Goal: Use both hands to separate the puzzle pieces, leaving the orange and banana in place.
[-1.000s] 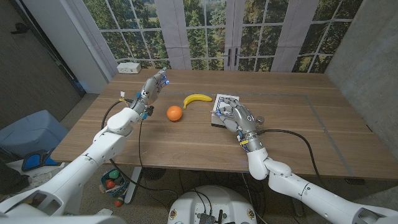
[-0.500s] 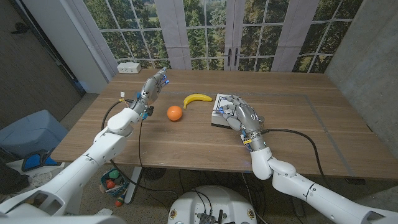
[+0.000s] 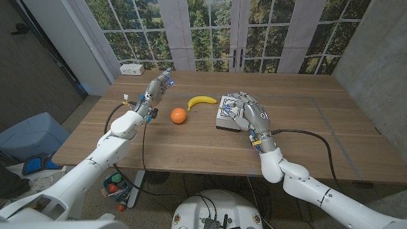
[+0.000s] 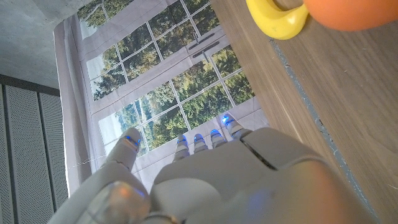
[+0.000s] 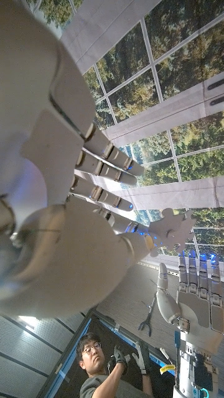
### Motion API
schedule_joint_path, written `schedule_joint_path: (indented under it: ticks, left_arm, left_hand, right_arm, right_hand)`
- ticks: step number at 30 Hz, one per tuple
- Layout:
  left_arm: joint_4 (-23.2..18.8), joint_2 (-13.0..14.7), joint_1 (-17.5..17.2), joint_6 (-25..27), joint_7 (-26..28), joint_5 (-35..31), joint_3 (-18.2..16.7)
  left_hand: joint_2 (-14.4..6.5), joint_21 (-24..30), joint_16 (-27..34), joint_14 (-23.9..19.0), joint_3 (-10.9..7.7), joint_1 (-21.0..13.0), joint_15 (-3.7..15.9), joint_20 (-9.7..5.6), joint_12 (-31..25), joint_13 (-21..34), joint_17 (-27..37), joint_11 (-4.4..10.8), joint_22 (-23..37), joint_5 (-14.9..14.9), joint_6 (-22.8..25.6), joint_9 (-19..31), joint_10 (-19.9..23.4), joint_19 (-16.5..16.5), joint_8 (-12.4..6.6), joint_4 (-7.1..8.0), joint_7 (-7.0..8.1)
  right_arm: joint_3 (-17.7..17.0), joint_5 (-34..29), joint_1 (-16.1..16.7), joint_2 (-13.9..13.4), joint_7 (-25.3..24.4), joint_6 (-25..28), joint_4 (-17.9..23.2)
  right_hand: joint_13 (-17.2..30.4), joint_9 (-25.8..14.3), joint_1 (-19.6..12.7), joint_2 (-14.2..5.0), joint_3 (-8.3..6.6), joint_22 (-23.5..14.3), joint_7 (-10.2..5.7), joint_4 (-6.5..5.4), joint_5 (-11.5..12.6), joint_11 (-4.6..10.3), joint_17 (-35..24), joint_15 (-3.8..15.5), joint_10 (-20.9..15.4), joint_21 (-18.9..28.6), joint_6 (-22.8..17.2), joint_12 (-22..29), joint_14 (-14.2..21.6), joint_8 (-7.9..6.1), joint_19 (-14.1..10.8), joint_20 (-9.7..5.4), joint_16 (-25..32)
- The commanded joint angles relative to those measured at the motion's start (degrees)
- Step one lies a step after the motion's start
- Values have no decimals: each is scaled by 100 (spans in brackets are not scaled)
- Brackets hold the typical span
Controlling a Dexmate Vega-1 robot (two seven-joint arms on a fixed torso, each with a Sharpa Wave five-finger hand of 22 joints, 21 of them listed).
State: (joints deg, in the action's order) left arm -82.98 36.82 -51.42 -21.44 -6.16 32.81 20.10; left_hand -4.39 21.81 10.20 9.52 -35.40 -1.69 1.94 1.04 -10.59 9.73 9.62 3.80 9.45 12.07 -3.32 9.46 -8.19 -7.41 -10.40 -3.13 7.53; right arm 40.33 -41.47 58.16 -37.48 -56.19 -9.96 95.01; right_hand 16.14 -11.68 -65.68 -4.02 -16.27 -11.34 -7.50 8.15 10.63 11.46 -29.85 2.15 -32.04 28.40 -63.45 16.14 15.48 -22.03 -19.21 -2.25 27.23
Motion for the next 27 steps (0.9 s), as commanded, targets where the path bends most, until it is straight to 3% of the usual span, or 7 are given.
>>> schedule_joint_path:
  ticks: [1,6,8,12,16,20,27]
  left_arm:
    - [86,-68,2,-329,54,-182,11]
    - [193,-121,40,-580,110,-385,39]
    - [-20,-51,-40,-345,261,-390,18]
    - [0,-68,-42,-545,363,-610,32]
    - [-16,-62,-65,-733,492,-865,37]
    - [-140,43,-94,-752,630,-1173,41]
    - [-422,243,-171,-673,910,-1725,24]
  left_hand:
    - [-3,-12,27,-41,-10,-35,102,-4,-35,9,-8,42,27,-17,120,22,74,146,-23,-89,27]
    - [4,-13,37,-135,-7,-85,108,15,-46,9,-11,40,27,-29,245,22,141,320,-48,-176,99]
    - [10,-19,42,-187,-7,-112,115,21,-55,9,-11,55,27,-35,298,22,186,393,-52,-223,139]
    - [38,-30,52,-294,-3,-159,128,11,-72,10,-11,63,27,-50,409,22,283,531,-61,-318,234]
    - [107,-76,41,-377,-12,-262,136,14,-69,9,-7,78,27,-76,591,24,356,663,-86,-489,422]
    - [161,-145,14,-362,-51,-418,88,19,-53,12,-2,80,27,-102,642,31,369,688,-87,-649,468]
    - [239,-296,-31,-202,-110,-675,-22,67,7,22,8,75,33,-150,592,45,198,620,-62,-760,485]
  right_arm:
    - [-319,-67,240,-137,90,-63,463]
    - [-413,-98,295,-157,98,-78,556]
    - [-451,-80,318,-154,102,-93,586]
    - [-526,-24,363,-152,144,-119,643]
    - [-584,14,395,-151,211,-134,685]
    - [-638,41,418,-143,256,-153,729]
    - [-727,61,445,-133,317,-200,812]
  right_hand:
    - [30,-13,-1,-39,32,-7,-30,9,45,15,5,1001,-63,45,-54,54,47,-26,26,-45,-32]
    - [35,-16,-1,-40,33,-7,-33,9,53,16,16,1003,-71,51,-57,56,56,-30,25,-48,-44]
    - [37,-16,2,-38,36,-7,-37,8,55,16,21,1000,-73,53,-59,57,59,-32,25,-45,-50]
    - [42,-18,8,-34,42,-6,-36,7,62,17,29,998,-80,57,-60,58,65,-34,26,-47,-61]
    - [47,-20,9,-31,45,-5,-42,8,71,19,42,999,-101,63,-69,65,75,-41,24,-44,-75]
    - [51,-22,9,-34,46,-4,-41,7,78,20,49,1003,-117,68,-72,70,87,-44,23,-44,-83]
    - [58,-23,18,-30,52,-3,-55,5,90,21,66,1001,-132,77,-95,72,113,-57,19,-44,-99]
